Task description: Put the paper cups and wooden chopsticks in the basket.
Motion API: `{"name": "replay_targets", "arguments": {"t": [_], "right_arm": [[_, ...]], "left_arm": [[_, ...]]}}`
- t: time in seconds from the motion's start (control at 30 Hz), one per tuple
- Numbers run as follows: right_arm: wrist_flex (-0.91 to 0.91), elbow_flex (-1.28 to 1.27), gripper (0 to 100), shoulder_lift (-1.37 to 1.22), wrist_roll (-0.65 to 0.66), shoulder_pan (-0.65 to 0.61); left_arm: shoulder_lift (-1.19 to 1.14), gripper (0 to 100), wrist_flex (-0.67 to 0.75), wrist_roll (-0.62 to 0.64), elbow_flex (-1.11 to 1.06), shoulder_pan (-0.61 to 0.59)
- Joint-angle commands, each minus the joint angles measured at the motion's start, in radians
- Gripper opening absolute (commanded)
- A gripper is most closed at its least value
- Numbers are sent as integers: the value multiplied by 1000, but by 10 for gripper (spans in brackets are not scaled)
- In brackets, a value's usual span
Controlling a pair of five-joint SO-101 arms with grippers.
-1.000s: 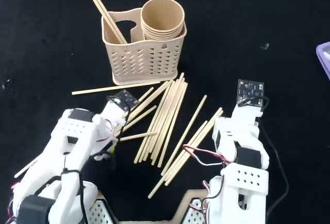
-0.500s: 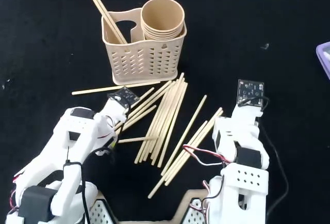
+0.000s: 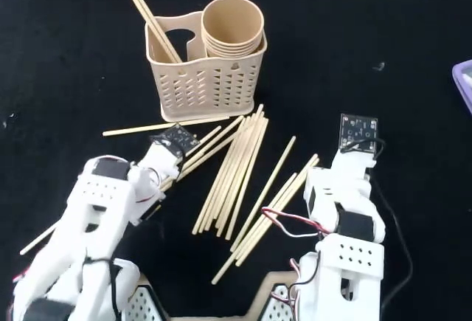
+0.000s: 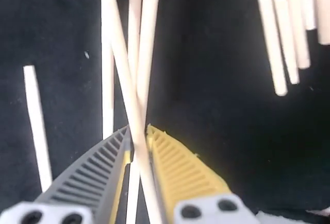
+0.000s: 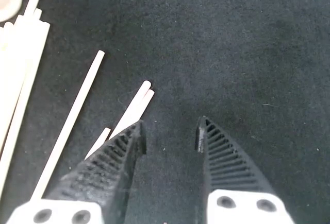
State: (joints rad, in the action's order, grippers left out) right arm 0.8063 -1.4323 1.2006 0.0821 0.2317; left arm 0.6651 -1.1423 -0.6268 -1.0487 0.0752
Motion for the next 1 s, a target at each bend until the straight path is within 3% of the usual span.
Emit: {"name": "replay_targets", "arguments": {"t": [0.0,0.27,0.47,0.83,0.97], "right_arm": [[-20,4,178,19,-6,5],[-20,4,178,19,-6,5],[-20,4,179,19,-6,5],[-20,4,179,19,-6,5],[-20,4,179,19,-6,5]], "left_arm": [[141,30,-84,-58,16,1],[212,32,-17,-71,-111,1],[83,191,-3,-75,-102,-5],[-129,136,-14,-118,94,-12],[-173,138,-23,-172,168,-70]]}}
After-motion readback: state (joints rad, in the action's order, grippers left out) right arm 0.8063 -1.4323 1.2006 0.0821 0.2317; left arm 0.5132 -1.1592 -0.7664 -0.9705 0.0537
